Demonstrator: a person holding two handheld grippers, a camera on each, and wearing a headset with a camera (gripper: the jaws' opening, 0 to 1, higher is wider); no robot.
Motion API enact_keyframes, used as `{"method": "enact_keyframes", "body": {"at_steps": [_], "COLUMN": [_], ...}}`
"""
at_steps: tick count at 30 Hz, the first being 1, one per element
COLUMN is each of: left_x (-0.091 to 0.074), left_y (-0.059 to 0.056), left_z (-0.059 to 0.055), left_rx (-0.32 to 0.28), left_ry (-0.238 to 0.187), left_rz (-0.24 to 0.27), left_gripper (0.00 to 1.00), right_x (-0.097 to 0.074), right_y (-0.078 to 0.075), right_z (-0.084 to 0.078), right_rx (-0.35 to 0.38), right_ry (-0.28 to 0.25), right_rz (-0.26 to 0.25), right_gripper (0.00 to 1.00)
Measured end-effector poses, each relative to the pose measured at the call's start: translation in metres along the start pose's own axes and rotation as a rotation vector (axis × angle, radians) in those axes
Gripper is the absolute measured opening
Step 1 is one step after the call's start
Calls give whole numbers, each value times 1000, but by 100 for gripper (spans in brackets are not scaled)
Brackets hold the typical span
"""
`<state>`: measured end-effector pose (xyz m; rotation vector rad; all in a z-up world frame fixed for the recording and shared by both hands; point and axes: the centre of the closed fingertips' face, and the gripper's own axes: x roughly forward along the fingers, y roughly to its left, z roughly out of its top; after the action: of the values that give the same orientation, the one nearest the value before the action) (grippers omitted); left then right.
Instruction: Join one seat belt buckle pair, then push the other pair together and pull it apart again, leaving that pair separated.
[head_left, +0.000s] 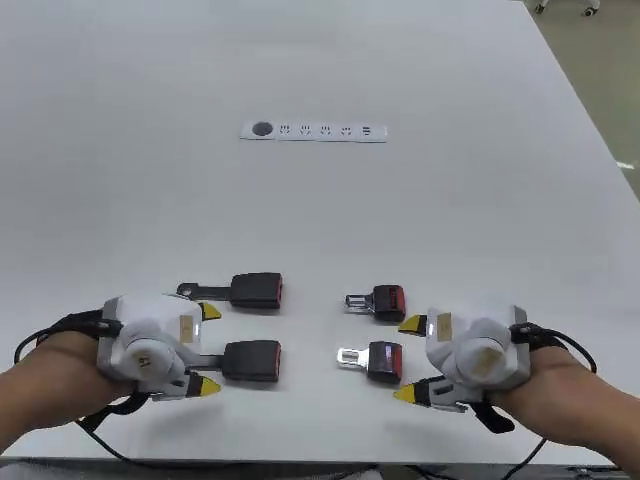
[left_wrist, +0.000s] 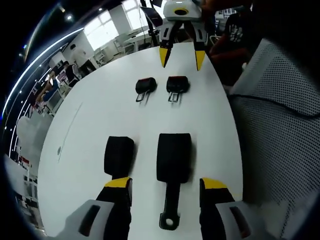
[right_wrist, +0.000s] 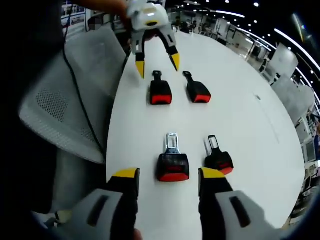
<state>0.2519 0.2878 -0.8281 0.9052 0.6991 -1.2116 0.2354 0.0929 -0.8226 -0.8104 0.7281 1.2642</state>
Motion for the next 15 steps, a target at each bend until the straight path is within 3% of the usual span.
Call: {"method": "enact_keyframes", "body": {"at_steps": [9, 15], "left_x": [22, 32], "left_y": [-5, -13], "left_z": [-6, -3], "left_rx": [42, 49], "left_ry": [31, 30], "left_rz": [-84, -133], "left_gripper": [47, 44], "right_x": [24, 34], "right_y": [-8, -8], "right_z": [-10, -23], "right_rx": [13, 31], "right_ry": [47, 85], "right_rz": [32, 66], "right_gripper": [47, 43]}}
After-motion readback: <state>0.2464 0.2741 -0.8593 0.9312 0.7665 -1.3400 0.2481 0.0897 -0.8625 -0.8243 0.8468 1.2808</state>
